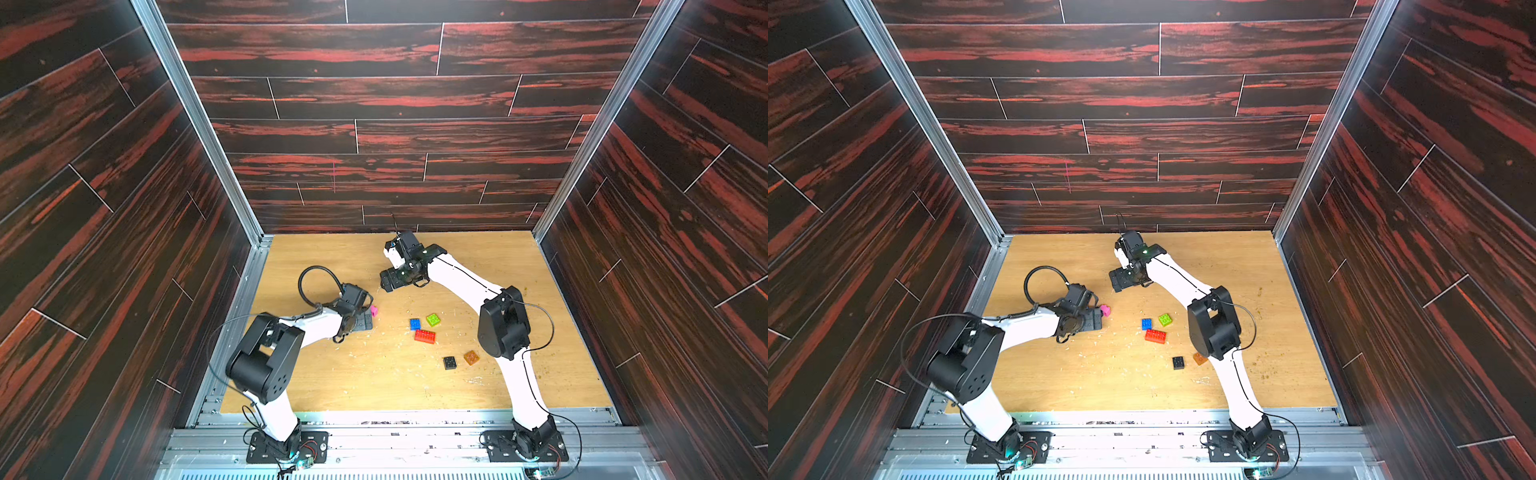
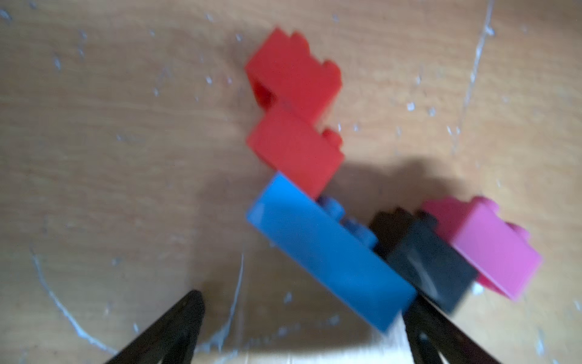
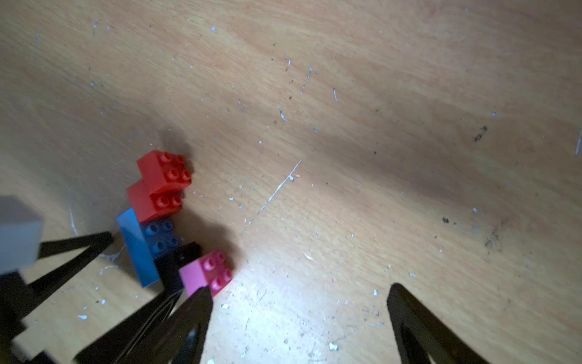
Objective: Assemble the letter v with lego
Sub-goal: Move the lego brick at the center of the board.
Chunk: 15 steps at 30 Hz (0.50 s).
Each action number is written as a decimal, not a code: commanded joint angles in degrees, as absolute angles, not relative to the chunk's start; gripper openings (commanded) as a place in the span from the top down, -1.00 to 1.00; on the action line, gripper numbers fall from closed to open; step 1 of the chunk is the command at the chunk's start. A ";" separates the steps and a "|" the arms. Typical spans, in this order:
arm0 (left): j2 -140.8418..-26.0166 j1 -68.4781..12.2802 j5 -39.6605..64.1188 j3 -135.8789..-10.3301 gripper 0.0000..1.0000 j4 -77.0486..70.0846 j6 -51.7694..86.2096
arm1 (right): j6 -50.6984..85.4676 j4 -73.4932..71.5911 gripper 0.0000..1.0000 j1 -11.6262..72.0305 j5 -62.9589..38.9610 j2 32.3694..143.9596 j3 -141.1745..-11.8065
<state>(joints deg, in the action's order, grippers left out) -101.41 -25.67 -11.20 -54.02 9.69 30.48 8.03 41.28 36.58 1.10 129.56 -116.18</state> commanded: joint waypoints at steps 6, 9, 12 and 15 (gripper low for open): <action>-105.60 -25.47 -13.30 -57.02 -1.00 9.49 35.11 | 9.34 37.26 -0.80 36.33 2.08 121.58 -106.58; -106.12 -24.77 -13.83 -58.62 -1.00 9.21 35.76 | 9.92 35.34 -0.81 36.41 3.14 118.20 -101.64; -107.31 -23.70 -14.15 -61.07 -1.00 10.27 35.70 | 11.65 33.72 -0.96 36.32 4.70 114.45 -96.57; -108.84 -22.22 -13.80 -63.80 -1.00 11.93 34.99 | 13.59 32.08 -0.97 36.37 6.09 110.61 -91.20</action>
